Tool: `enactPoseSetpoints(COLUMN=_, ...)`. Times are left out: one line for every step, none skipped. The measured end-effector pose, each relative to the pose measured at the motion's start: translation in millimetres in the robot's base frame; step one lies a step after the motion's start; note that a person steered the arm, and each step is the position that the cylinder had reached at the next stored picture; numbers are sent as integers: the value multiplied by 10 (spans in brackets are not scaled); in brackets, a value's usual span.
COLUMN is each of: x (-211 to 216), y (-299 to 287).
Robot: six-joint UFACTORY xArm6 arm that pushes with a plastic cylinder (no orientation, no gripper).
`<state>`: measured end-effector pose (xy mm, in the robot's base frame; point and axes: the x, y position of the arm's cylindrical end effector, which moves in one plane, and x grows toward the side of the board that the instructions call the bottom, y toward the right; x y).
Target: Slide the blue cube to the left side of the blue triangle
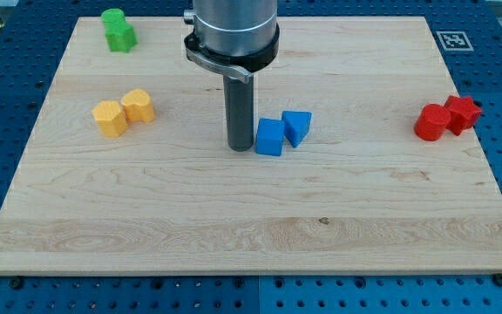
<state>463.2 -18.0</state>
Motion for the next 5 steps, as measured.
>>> enactPoseSetpoints(x=78, y=83)
enactPoseSetpoints(x=274, y=186)
enactPoseSetpoints(x=306, y=294)
enactPoseSetpoints(x=175, y=377)
enactPoseSetpoints(x=282, y=369)
